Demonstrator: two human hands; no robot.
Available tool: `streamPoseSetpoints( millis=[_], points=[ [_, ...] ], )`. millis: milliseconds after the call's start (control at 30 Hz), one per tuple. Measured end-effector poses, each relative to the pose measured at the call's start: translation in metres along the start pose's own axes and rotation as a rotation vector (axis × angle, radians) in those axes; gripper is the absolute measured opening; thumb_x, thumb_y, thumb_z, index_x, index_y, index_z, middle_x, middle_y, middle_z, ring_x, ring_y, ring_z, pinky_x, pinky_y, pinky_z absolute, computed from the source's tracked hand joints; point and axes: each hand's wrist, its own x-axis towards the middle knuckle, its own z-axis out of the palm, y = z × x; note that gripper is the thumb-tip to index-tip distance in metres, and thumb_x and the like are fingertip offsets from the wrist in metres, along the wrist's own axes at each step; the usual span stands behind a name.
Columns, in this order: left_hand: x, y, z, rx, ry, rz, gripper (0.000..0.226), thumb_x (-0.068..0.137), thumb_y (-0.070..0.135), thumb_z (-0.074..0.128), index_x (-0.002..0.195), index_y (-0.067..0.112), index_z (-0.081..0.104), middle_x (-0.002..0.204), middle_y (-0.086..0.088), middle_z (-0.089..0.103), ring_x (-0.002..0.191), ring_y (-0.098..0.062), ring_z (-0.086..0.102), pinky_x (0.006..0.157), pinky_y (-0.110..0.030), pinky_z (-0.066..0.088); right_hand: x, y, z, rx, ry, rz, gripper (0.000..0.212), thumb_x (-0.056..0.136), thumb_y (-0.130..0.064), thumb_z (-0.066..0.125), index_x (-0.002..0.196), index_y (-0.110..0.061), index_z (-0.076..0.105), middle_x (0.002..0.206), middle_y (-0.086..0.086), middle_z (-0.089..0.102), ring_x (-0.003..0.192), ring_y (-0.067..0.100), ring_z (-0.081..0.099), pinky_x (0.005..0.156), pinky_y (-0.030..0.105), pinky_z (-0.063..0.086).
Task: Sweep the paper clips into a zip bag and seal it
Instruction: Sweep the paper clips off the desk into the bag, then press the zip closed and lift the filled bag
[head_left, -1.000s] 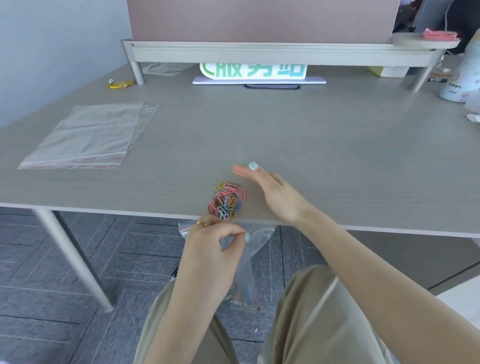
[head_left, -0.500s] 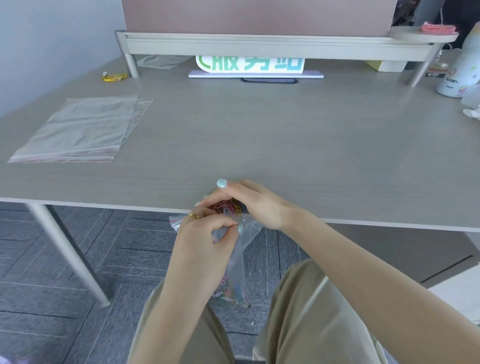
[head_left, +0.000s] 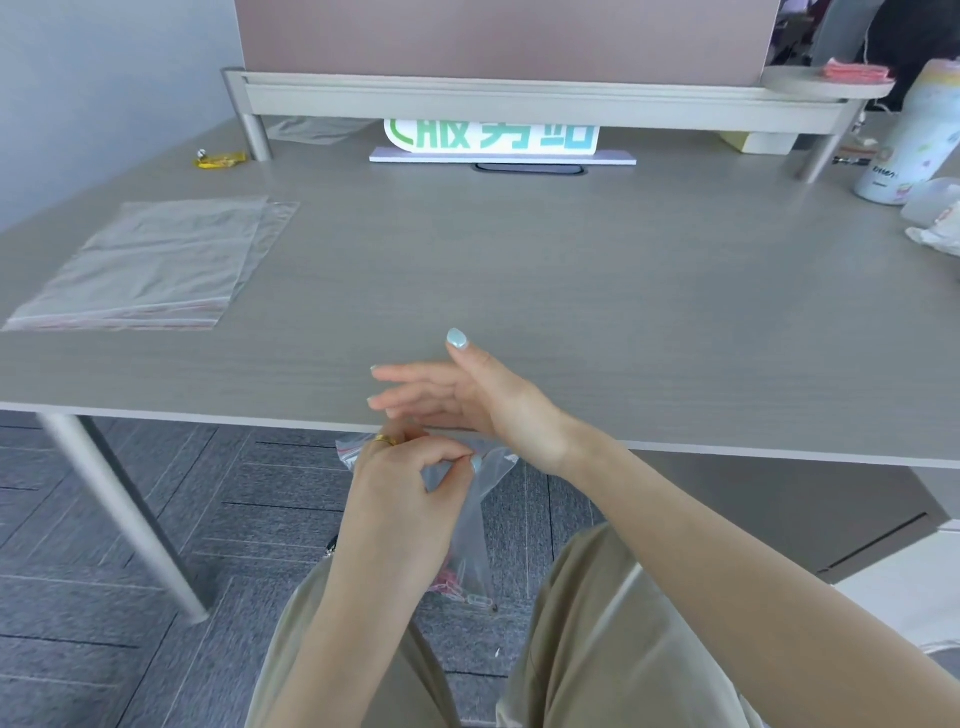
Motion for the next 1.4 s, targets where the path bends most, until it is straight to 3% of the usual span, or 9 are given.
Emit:
streamPoseSetpoints(
  millis=[200,333,433,633,833,933,1100,1267,1400],
  points=[
    [-0.002,-0.002,-0.001,-0.015,0.003,-0.006,0.012,0.077,0.005,0.063,0.073,0.013,0.072,0.082,0.015,0.057,0.089,-0.014,0.056,0.069,0.0,0.033,-0.005,-0.003,0.004,-0.067,0.053,0.042,0.056,0.094,-0.051,0.015,0.124,-0.024,0.054,0.119,0.002,0.062,0.108,0.017,0.062,0.098,0.032,0.045],
    [-0.004,-0.01,-0.01,-0.003,0.015,-0.03,0.013,0.078,0.007,0.061,0.075,0.014,0.072,0.081,-0.002,0.06,0.081,-0.012,0.056,0.063,-0.003,0.034,-0.023,0.0,0.017,-0.489,0.198,-0.023,0.036,0.094,-0.043,0.036,0.108,-0.023,0.062,0.105,-0.002,0.069,0.095,0.014,0.064,0.089,0.036,0.05],
    [-0.008,-0.017,-0.02,0.015,0.027,-0.052,0.012,0.079,0.013,0.061,0.072,0.015,0.07,0.071,0.006,0.056,0.08,-0.01,0.053,0.061,-0.003,0.033,-0.037,0.013,0.023,-0.851,0.171,-0.044,0.026,0.094,-0.04,0.039,0.105,-0.031,0.06,0.097,-0.008,0.068,0.087,0.01,0.059,0.078,0.035,0.048],
    [-0.015,-0.032,-0.036,0.098,0.052,-0.103,0.012,0.079,0.014,0.061,0.071,0.016,0.07,0.067,0.011,0.058,0.069,-0.002,0.053,0.06,-0.001,0.034,-0.046,0.033,0.018,-1.122,0.079,0.069,0.016,0.094,-0.029,0.041,0.092,-0.023,0.056,0.096,-0.007,0.065,0.091,0.017,0.058,0.079,0.035,0.047],
    [-0.01,-0.067,-0.074,0.384,-0.461,-0.091,0.009,0.081,0.022,0.061,0.085,0.016,0.067,0.08,0.003,0.066,0.072,-0.006,0.058,0.059,-0.009,0.037,-0.04,0.019,0.025,-1.188,0.012,-0.05,0.021,0.094,-0.023,0.042,0.1,-0.022,0.062,0.098,-0.006,0.067,0.089,0.013,0.057,0.074,0.029,0.042],
    [-0.007,-0.086,-0.089,0.55,-0.582,-0.075,0.013,0.082,0.018,0.056,0.091,0.015,0.065,0.093,-0.002,0.065,0.083,-0.023,0.06,0.068,-0.031,0.044,-0.041,0.009,0.031,-1.182,-0.028,-0.125,0.02,0.094,-0.022,0.044,0.099,-0.021,0.063,0.089,-0.011,0.063,0.082,0.01,0.054,0.072,0.028,0.041],
    [-0.005,-0.102,-0.109,0.614,-0.482,0.007,0.015,0.086,0.02,0.053,0.098,0.02,0.062,0.083,0.011,0.047,0.083,-0.019,0.049,0.071,-0.028,0.031,-0.052,-0.004,0.036,-1.165,-0.023,-0.155,0.019,0.091,-0.03,0.051,0.084,-0.017,0.063,0.079,-0.005,0.064,0.073,0.015,0.054,0.068,0.034,0.044],
    [-0.007,-0.074,-0.122,0.63,-0.256,0.156,0.02,0.084,0.038,0.054,0.097,0.022,0.053,0.085,0.004,0.059,0.07,-0.019,0.049,0.06,-0.029,0.035,-0.064,-0.011,0.033,-1.129,0.09,-0.166,0.032,0.086,-0.039,0.056,0.065,-0.016,0.05,0.058,-0.001,0.048,0.053,0.01,0.036,0.053,0.026,0.029],
    [-0.002,-0.035,-0.143,0.632,-0.162,0.247,0.03,0.078,0.042,0.06,0.097,0.022,0.05,0.075,0.0,0.059,0.069,-0.025,0.053,0.061,-0.03,0.035,-0.069,-0.026,0.023,-1.133,0.212,-0.302,0.033,0.086,-0.041,0.056,0.064,-0.018,0.047,0.061,-0.003,0.047,0.062,0.017,0.04,0.058,0.027,0.032]
  ],
)
